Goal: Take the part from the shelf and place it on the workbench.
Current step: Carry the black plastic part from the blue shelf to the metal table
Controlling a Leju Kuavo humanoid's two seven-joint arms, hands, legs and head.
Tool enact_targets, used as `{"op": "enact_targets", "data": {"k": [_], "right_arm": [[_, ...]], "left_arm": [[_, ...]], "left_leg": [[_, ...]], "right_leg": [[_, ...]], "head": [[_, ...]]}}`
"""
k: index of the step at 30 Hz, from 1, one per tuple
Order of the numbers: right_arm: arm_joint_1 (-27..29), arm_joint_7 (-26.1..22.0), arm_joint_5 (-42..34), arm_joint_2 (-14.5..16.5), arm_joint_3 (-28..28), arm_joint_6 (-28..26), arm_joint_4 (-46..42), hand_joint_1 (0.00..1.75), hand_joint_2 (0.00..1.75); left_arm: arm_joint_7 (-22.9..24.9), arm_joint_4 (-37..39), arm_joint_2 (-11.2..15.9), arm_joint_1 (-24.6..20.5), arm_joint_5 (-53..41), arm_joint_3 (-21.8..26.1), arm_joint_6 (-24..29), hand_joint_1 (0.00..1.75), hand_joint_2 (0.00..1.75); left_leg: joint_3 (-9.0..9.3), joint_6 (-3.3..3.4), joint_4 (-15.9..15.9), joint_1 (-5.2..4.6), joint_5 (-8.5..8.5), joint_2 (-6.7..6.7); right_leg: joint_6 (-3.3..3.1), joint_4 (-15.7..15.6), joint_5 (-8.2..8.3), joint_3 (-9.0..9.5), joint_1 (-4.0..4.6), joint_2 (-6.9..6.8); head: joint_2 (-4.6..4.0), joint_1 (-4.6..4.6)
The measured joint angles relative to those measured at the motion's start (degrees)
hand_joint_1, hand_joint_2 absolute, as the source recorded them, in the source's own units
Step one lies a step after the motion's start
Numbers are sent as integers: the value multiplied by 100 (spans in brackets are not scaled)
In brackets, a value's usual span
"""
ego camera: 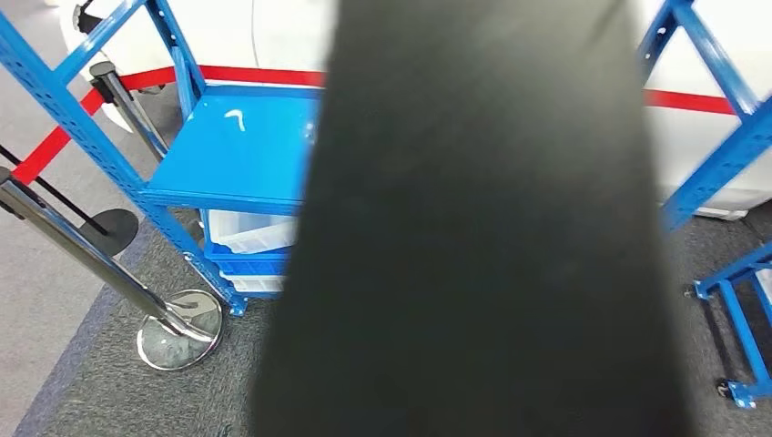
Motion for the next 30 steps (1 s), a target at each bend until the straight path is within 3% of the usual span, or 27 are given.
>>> {"op": "enact_targets", "data": {"k": [1,2,4,5,6,7,8,9,10,11,13,15,16,18,19,20,21,22,23,24,25,27,28,30], "right_arm": [[21,8,8,28,-10,0,-2,175,175],[39,16,20,53,-27,1,-5,175,175],[70,35,54,108,-67,2,-14,175,175],[86,39,75,125,-82,2,-17,175,175],[103,47,108,138,-92,2,-21,175,175],[121,63,164,149,-100,2,-25,175,175],[140,97,242,159,-107,2,-32,175,175],[154,147,348,170,-113,2,-43,175,175],[164,212,463,181,-117,2,-57,175,175],[169,283,581,187,-119,2,-76,175,175],[177,390,795,198,-120,2,-117,175,175],[184,442,944,207,-121,2,-161,175,175],[187,454,988,210,-122,2,-185,175,175],[195,462,1039,211,-125,2,-226,175,175],[197,474,1071,211,-125,1,-241,175,175],[198,500,1125,211,-125,1,-251,175,175],[199,540,1198,210,-125,0,-261,175,175],[194,592,1278,210,-125,0,-274,175,175],[182,653,1350,209,-124,0,-295,175,175],[159,712,1407,209,-123,0,-322,175,175],[121,773,1457,209,-123,0,-351,175,175],[29,891,1562,209,-122,1,-402,175,175],[-23,958,1619,208,-122,1,-419,175,175],[-118,1072,1698,204,-120,2,-431,175,175]], "left_arm": [[5,-13,4,8,14,20,-21,0,175],[11,-27,8,12,21,36,-43,0,175],[23,-61,10,6,19,62,-89,0,175],[32,-77,9,-1,14,68,-110,0,175],[50,-90,8,-12,7,74,-134,0,175],[75,-97,8,-26,1,79,-164,0,175],[106,-102,11,-45,-8,84,-197,0,175],[139,-106,16,-70,-19,87,-233,0,175],[171,-113,24,-105,-29,90,-265,0,175],[193,-120,33,-150,-37,91,-293,0,175],[217,-138,48,-236,-11,101,-356,0,175],[216,-152,44,-277,53,117,-422,0,175],[217,-160,39,-283,77,123,-448,0,175],[219,-173,32,-286,97,138,-473,0,175],[217,-182,33,-289,103,146,-481,0,175],[216,-194,32,-294,115,153,-486,0,175],[214,-205,26,-300,136,160,-482,0,175],[213,-214,14,-306,159,169,-461,0,175],[214,-220,-3,-314,179,179,-422,0,175],[218,-225,-26,-328,191,190,-373,0,175],[227,-232,-57,-345,189,197,-328,0,175],[290,-244,-114,-402,164,201,-293,0,175],[362,-249,-146,-444,146,201,-308,0,175],[526,-251,-206,-539,113,201,-357,0,175]], "left_leg": [[-59,-29,53,13,-102,-4],[-155,-57,174,27,-309,-6],[-440,-99,701,50,-907,-3],[-561,-109,1025,58,-1098,-2],[-612,-109,1298,61,-1146,-3],[-556,-99,1426,57,-1048,-4],[-381,-80,1370,48,-873,-5],[-101,-56,1145,35,-718,-6],[278,-26,765,10,-668,-8],[625,1,356,-15,-705,-9],[998,52,-162,-63,-802,-18],[971,105,-271,-64,-689,-1],[943,146,-315,-51,-619,20],[815,233,-361,-22,-453,63],[715,258,-359,-28,-382,66],[610,266,-350,-32,-307,69],[500,258,-337,-37,-232,72],[380,248,-315,-38,-157,74],[254,232,-280,-37,-86,75],[136,210,-232,-38,-24,74],[26,187,-172,-46,26,70],[-104,140,-80,-54,128,63],[-140,118,-67,-48,187,61],[-207,66,-59,-13,237,53]], "right_leg": [[-49,-6,64,-59,-1,-7],[-97,-19,134,-132,-11,-20],[-148,-24,273,-292,-12,-31],[-159,-22,338,-373,-4,-37],[-161,-21,403,-457,5,-40],[-161,-18,469,-546,12,-40],[-158,-14,534,-634,15,-37],[-149,-10,599,-715,15,-31],[-132,-5,657,-778,15,-25],[-107,-3,711,-815,14,-28],[-44,-35,824,-824,6,-47],[19,-70,888,-831,-1,-52],[41,-9,784,-867,3,-45],[69,444,239,-1003,6,-30],[82,800,-77,-1073,8,-30],[96,1165,-283,-1118,5,-29],[107,1437,-318,-1112,3,-29],[117,1576,-208,-1040,-1,-30],[125,1527,-22,-880,-10,-30],[129,1289,108,-617,-25,-30],[132,882,98,-282,-29,-29],[100,144,-131,222,-15,-19],[71,-46,-209,306,13,-13],[-20,-90,-126,218,31,-19]], "head": [[0,-15],[0,-29],[0,-60],[0,-69],[0,-69],[0,-68],[0,-70],[0,-70],[0,-72],[0,-75],[0,-83],[0,-82],[0,-74],[0,-29],[0,-16],[0,-5],[0,0],[0,5],[0,11],[0,14],[0,19],[0,19],[0,21],[0,41]]}}
